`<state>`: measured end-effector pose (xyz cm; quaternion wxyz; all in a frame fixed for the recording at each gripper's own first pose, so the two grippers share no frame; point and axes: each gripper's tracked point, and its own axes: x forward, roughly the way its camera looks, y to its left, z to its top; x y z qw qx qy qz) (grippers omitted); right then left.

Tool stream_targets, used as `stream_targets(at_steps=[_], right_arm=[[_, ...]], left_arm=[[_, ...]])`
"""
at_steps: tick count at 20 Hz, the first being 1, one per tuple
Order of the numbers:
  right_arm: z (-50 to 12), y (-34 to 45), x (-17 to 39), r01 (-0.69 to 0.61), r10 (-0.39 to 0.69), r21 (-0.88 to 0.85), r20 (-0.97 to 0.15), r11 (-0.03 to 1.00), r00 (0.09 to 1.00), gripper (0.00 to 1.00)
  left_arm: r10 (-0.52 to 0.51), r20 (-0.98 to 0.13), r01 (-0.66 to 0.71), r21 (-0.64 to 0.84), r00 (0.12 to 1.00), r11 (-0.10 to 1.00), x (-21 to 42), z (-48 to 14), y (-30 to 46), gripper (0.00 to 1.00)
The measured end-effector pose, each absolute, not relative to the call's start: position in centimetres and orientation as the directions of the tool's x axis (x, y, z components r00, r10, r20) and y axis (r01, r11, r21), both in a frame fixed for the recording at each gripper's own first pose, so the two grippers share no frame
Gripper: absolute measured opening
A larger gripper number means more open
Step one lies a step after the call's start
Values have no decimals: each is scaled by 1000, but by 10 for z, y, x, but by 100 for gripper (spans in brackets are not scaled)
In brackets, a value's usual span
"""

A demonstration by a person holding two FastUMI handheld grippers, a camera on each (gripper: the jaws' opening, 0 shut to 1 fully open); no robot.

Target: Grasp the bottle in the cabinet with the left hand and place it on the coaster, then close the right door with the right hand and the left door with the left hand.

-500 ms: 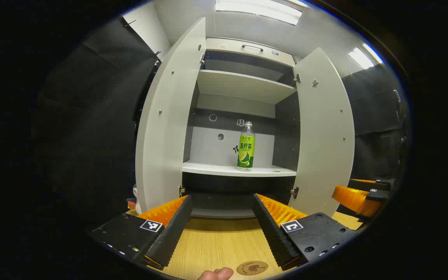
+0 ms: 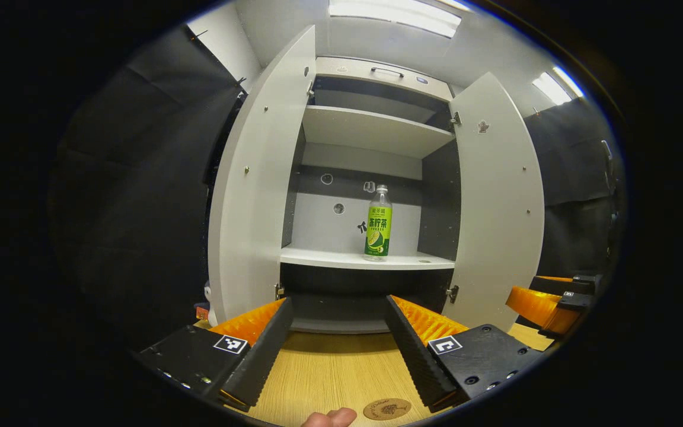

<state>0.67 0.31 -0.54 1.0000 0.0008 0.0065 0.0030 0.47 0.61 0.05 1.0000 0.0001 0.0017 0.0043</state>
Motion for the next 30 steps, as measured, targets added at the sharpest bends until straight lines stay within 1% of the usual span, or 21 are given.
stream_targets(at_steps=[2, 3, 4, 5, 6, 7, 8, 9, 10, 11, 13, 14, 15, 16, 17, 20, 23, 26, 30], right_arm=[[-6, 3, 8, -4, 4, 0, -14, 1000, 1000, 98], [-6, 3, 9, -3, 3, 1, -13, 1000, 1000, 94], [-6, 2, 10, -1, 1, 2, -12, 1000, 1000, 98], [-5, 1, 10, 2, -2, 2, -10, 1000, 1000, 98], [-5, 0, 11, 5, -5, 3, -7, 1000, 1000, 94], [-4, -1, 11, 8, -8, 2, -5, 1000, 1000, 94], [-3, -3, 12, 11, -11, 2, -3, 1000, 1000, 94], [-1, -3, 13, 12, -12, 2, 0, 1000, 1000, 98], [0, -5, 13, 14, -14, 3, 1, 1000, 1000, 94], [1, -8, 13, 18, -18, 5, 3, 1000, 1000, 98], [4, -12, 14, 25, -25, 14, 8, 1000, 1000, 98], [5, -14, 14, 31, -31, 19, 7, 999, 1000, 94], [5, -18, 13, 36, -36, 24, 1, 999, 999, 98], [6, -20, 13, 40, -40, 32, -6, 999, 999, 99], [7, -22, 12, 42, -42, 43, -10, 998, 999, 99], [8, -34, 12, 67, -65, 62, -20, 996, 998, 98], [9, -45, 7, 97, -95, 59, -28, 994, 995, 98], [9, -56, 2, 125, -124, 51, -36, 991, 992, 99], [7, -69, -5, 157, -154, 63, -43, 986, 987, 98]], left_arm=[[7, -1, -7, -3, 1000, 1000, 7, 2, 6, 95], [3, -1, -3, -7, 1000, 1000, 10, 3, 6, 95], [-4, 0, 4, -13, 1000, 1000, 12, 5, 4, 95], [-12, 3, 12, -17, 1000, 1000, 14, 8, 2, 95], [-20, 7, 20, -19, 1000, 1000, 18, 11, 1, 95], [-30, 10, 30, -22, 1000, 999, 22, 15, 0, 95], [-50, 13, 50, -31, 999, 998, 30, 19, -5, 95], [-90, 8, 90, -50, 996, 995, 39, 24, -13, 94], [-137, -1, 137, -72, 991, 988, 49, 30, -25, 94], [-173, -5, 172, -90, 985, 981, 61, 36, -32, 95], [-226, 6, 225, -108, 974, 968, 96, 51, -46, 95], [-239, 7, 238, -110, 971, 965, 115, 57, -51, 95], [-236, -6, 234, -100, 972, 967, 136, 61, -53, 95], [-236, -20, 233, -84, 972, 969, 156, 60, -57, 99], [-231, -36, 228, -72, 972, 971, 175, 59, -61, 95], [-230, -27, 231, 2, 973, 973, 235, 62, -77, 95], [-188, -35, 190, 48, 982, 981, 288, 62, -85, 95], [-169, -39, 170, 43, 985, 984, 322, 62, -90, 95], [-132, -17, 133, 46, 991, 990, 346, 67, -89, 94]])
